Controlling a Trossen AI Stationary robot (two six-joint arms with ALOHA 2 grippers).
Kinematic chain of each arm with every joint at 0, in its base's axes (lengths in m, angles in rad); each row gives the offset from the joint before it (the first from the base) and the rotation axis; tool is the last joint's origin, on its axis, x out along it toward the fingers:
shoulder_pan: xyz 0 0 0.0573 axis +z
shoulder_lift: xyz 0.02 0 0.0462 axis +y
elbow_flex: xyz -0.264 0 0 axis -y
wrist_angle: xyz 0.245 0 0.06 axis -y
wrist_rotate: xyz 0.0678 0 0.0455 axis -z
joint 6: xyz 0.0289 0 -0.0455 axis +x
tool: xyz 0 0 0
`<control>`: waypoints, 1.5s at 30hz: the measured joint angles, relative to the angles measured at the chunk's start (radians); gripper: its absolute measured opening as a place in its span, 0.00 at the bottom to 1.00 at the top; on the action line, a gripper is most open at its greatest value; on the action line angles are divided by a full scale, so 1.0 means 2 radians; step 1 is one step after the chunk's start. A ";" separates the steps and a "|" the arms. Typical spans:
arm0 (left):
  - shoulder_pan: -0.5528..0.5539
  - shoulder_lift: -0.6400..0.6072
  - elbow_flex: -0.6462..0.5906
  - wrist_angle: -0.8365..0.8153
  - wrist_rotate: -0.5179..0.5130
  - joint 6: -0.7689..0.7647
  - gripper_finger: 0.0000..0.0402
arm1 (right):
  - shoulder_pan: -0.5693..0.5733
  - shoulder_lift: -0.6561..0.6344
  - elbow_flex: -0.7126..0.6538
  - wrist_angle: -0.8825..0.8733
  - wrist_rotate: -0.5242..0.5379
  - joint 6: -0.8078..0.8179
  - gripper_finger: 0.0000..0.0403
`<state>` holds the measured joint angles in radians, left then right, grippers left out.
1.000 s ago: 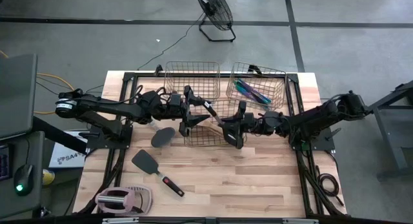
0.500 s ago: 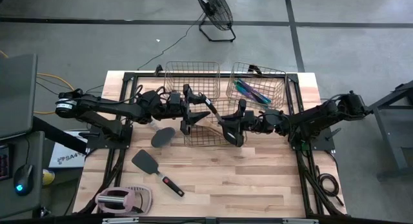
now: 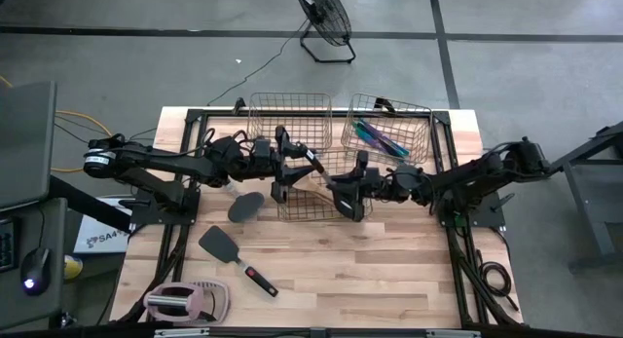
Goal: Pick & Place Kitchen Items
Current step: Put the black slotted spatula into the top left wire basket
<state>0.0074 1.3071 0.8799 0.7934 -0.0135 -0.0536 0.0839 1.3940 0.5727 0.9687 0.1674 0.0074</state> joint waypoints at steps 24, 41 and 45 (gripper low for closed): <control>0.000 0.000 0.000 -0.020 0.001 -0.004 0.19 | -0.007 0.023 0.004 0.005 -0.011 0.011 0.16; 0.000 0.000 0.000 -0.028 -0.001 0.012 0.19 | 0.016 0.022 0.005 -0.018 0.036 0.016 0.47; 0.000 0.000 0.000 -0.028 -0.010 0.012 0.19 | 0.021 0.016 0.005 -0.035 0.048 0.013 0.50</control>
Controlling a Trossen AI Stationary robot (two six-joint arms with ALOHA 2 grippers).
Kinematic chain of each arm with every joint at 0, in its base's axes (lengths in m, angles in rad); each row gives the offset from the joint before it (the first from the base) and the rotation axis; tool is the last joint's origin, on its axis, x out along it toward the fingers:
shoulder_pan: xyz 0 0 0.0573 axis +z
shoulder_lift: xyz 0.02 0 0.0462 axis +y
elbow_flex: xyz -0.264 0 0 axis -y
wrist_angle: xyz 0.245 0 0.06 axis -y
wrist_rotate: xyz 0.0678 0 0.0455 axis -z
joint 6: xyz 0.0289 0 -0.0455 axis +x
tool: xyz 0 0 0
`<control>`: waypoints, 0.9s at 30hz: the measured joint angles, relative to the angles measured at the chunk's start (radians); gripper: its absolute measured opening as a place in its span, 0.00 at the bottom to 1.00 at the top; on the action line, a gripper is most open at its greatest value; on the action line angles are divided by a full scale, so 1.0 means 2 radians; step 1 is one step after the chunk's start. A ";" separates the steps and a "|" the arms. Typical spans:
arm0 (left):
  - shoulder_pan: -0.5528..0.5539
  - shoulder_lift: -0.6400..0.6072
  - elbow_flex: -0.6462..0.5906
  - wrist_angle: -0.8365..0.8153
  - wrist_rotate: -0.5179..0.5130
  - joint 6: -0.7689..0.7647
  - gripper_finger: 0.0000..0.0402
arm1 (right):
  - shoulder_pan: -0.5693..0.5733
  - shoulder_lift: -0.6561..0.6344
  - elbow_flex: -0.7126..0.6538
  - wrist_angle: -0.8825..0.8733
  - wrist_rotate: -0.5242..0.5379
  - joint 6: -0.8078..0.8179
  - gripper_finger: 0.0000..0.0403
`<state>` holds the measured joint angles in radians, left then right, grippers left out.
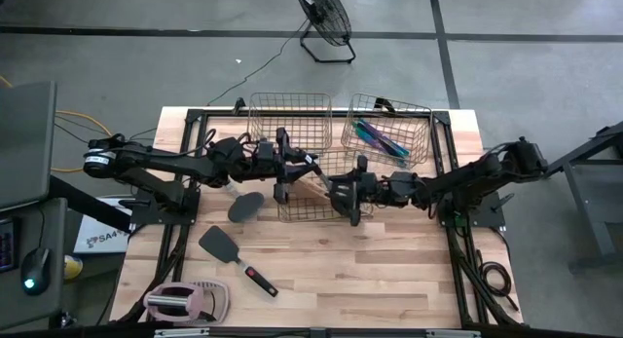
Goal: Pick & Place Kitchen Items
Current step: Put the black slotted spatula into the top left wire basket
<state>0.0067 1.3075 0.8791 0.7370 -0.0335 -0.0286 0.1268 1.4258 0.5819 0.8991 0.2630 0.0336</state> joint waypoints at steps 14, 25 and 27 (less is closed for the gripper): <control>0.000 -0.030 0.000 -0.014 -0.055 0.026 0.19 | 0.003 -0.162 0.000 -0.172 0.032 0.024 0.49; 0.000 -0.036 0.000 -0.018 -0.209 0.062 0.19 | 0.006 -0.236 0.000 -0.261 0.058 0.056 0.48; 0.001 -0.038 0.001 -0.006 -0.235 0.070 0.19 | 0.006 -0.238 0.000 -0.239 0.060 0.064 0.48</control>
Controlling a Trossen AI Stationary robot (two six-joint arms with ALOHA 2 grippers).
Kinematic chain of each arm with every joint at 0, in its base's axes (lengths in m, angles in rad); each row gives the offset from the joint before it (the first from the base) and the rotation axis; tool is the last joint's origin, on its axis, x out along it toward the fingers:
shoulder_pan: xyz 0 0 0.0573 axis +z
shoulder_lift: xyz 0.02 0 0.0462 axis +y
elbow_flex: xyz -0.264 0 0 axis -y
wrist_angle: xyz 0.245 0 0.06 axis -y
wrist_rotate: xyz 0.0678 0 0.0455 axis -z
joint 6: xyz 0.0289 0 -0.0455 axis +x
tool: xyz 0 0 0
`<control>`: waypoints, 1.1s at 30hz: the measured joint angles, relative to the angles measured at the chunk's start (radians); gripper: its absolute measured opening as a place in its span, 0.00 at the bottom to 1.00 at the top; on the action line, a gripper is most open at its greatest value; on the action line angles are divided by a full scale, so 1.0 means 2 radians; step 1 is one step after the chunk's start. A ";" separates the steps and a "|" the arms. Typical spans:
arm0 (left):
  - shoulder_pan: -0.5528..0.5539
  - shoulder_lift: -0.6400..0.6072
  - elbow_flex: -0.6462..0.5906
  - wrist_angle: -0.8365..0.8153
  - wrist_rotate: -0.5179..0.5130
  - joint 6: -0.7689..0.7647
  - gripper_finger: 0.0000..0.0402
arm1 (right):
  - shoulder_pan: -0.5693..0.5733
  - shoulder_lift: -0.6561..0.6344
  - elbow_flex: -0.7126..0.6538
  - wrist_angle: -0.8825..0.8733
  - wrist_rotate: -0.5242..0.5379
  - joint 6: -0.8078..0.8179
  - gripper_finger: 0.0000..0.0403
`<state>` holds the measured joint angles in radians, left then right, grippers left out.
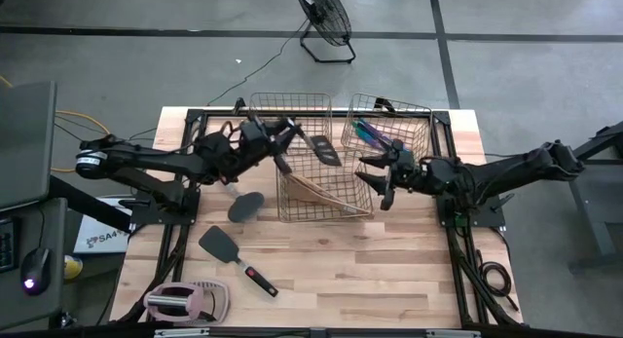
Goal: Pick & Place Kitchen Items
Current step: Put the black slotted spatula into the top left wire basket
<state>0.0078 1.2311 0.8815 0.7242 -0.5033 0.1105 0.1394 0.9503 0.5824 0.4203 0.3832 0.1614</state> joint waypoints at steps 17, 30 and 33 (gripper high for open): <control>0.000 -0.008 0.002 -0.005 -0.106 0.050 0.19 | 0.000 0.018 -0.001 0.005 -0.023 0.005 0.48; 0.058 -0.009 0.002 -0.033 -0.064 0.033 0.19 | 0.000 -0.047 -0.001 -0.053 -0.049 -0.029 0.48; 0.096 -0.009 0.002 -0.054 -0.016 0.001 0.19 | 0.000 -0.062 -0.001 -0.089 -0.049 -0.029 0.48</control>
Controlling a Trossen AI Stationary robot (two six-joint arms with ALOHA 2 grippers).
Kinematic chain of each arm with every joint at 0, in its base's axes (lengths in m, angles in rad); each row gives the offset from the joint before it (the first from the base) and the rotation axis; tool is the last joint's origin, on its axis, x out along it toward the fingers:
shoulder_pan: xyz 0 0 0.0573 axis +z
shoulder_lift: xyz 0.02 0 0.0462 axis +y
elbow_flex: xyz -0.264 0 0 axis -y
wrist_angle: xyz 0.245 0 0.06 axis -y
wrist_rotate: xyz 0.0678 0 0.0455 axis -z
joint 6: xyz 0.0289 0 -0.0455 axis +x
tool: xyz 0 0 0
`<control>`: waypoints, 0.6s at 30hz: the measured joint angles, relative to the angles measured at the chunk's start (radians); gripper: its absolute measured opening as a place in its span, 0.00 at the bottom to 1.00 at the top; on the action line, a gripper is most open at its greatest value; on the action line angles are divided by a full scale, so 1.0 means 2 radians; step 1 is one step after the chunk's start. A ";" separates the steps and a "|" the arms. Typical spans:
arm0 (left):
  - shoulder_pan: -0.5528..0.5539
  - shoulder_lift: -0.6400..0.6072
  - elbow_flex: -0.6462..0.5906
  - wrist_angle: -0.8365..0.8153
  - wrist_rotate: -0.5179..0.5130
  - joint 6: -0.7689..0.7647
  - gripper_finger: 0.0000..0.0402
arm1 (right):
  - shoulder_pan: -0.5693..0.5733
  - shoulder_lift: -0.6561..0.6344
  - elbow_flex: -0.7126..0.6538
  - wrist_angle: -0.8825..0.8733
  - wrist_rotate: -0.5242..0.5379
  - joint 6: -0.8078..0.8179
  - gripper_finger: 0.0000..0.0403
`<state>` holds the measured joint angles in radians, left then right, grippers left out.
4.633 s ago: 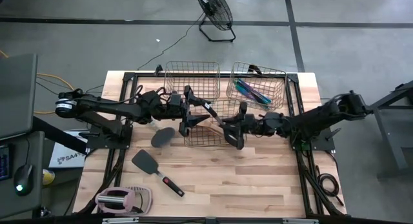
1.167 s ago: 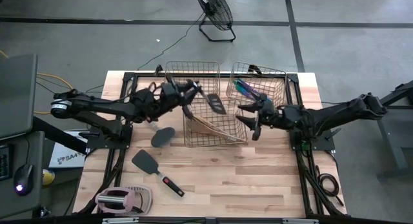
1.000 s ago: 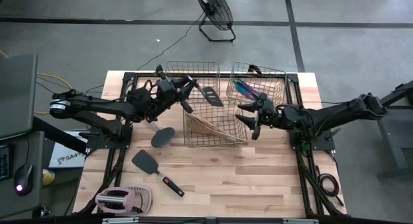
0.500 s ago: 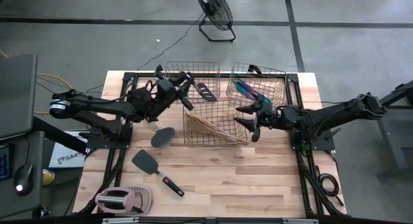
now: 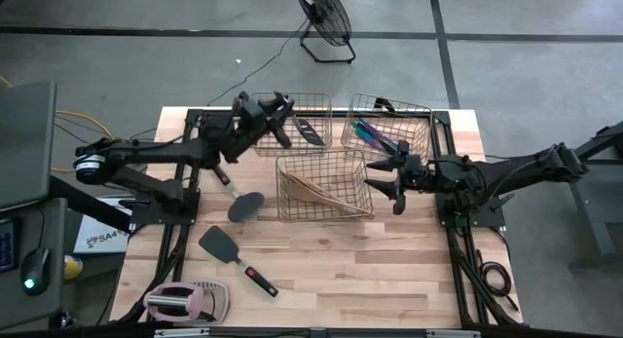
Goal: Pick & Place Kitchen Items
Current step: Put the black slotted spatula into the top left wire basket
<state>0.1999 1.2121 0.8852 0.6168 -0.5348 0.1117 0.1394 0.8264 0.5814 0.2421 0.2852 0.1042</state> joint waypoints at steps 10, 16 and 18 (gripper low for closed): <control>0.095 0.000 0.000 -0.022 0.084 -0.066 0.19 | 0.000 -0.007 0.000 -0.035 0.001 0.002 0.48; 0.121 0.018 0.000 -0.034 0.067 -0.124 0.19 | 0.000 -0.007 0.000 -0.035 0.002 0.011 0.48; 0.124 0.027 0.000 -0.032 0.054 -0.126 0.19 | 0.000 -0.007 0.000 -0.035 0.002 0.013 0.48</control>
<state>0.4477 1.2663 0.8852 0.5534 -0.4265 -0.1398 0.1394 0.8133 0.5813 0.1722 0.2888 0.1304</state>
